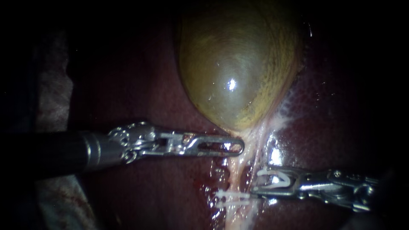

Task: Clipping third clip left tube

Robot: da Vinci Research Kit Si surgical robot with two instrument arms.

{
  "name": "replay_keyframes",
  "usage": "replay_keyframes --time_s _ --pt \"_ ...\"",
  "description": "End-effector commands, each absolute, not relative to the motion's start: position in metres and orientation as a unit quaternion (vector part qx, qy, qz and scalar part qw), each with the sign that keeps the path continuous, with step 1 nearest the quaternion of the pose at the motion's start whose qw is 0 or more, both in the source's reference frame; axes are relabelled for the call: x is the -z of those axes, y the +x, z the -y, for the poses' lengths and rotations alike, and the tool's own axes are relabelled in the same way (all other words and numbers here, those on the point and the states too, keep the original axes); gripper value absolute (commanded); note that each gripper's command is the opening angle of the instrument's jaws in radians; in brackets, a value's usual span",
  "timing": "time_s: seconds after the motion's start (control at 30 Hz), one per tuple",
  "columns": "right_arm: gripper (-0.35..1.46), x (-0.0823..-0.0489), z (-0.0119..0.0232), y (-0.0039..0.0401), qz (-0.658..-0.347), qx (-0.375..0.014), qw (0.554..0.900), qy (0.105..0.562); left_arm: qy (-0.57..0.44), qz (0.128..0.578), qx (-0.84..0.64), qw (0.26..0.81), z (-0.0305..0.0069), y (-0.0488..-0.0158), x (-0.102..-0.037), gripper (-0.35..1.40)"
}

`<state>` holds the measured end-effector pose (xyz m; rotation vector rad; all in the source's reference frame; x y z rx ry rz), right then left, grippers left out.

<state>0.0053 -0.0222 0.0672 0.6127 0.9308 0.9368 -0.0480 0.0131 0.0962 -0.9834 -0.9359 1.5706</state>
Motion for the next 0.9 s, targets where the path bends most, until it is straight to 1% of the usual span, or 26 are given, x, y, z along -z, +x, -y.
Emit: replay_keyframes --time_s 0.03,0.43,0.9 --pt "0.51 -0.0671 0.0223 0.0053 -0.425 -0.428 0.747 0.28 -0.408 0.388 -0.652 0.508 -0.0131 -0.048 -0.0962 -0.35" --pt "0.53 -0.067 0.0224 0.006 -0.425 -0.43 0.746 0.279 -0.407 0.391 -0.651 0.507 -0.0131 -0.0478 -0.0958 -0.35" --pt "0.56 -0.0672 0.0225 0.008 -0.424 -0.435 0.745 0.276 -0.404 0.4 -0.65 0.505 -0.013 -0.0456 -0.093 -0.35"
